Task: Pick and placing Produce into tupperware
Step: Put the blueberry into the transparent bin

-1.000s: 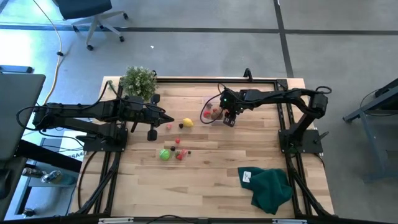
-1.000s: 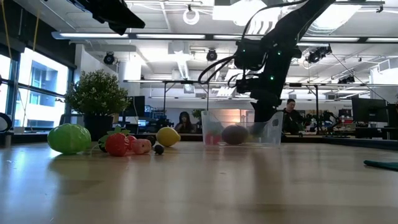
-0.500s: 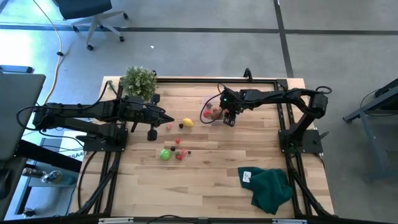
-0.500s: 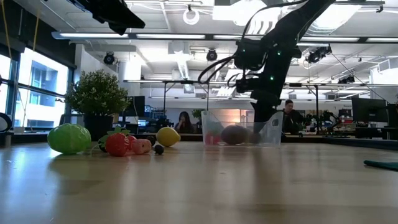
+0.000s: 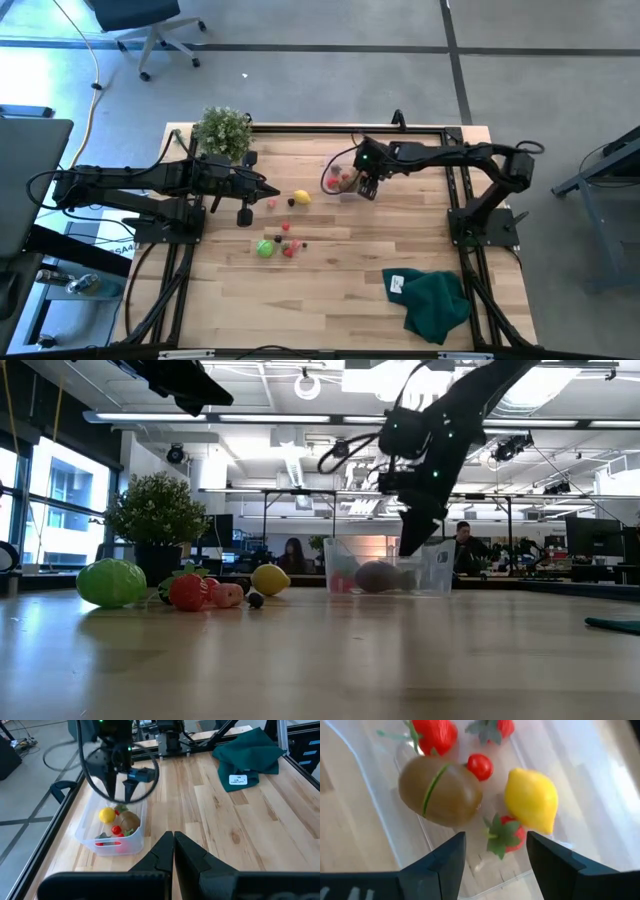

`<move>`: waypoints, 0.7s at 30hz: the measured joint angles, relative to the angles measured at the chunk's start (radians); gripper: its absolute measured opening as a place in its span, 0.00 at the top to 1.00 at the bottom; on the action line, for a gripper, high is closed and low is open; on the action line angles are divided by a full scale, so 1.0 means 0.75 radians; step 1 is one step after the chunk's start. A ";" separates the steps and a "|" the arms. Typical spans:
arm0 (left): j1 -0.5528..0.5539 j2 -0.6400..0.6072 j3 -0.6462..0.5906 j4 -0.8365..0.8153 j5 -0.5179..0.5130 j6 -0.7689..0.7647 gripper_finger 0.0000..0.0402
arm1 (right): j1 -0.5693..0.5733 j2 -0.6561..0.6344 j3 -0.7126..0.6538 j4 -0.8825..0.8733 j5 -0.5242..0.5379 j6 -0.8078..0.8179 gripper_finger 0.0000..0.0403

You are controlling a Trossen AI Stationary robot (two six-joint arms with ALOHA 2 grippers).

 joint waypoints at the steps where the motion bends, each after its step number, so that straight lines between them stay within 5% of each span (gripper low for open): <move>1: 0.000 0.000 0.000 0.000 0.000 0.000 0.99 | 0.001 -0.019 0.000 0.000 0.000 0.001 0.50; 8: 0.000 0.000 0.001 0.000 0.000 0.000 0.99 | 0.000 -0.209 0.000 -0.009 -0.064 0.063 0.50; 17: 0.000 0.000 0.001 0.000 0.000 0.001 0.99 | 0.037 -0.510 0.000 0.148 -0.561 0.485 0.50; 21: 0.000 0.000 0.000 0.000 0.000 0.000 0.99 | 0.152 -0.562 0.001 0.344 -0.588 0.546 0.50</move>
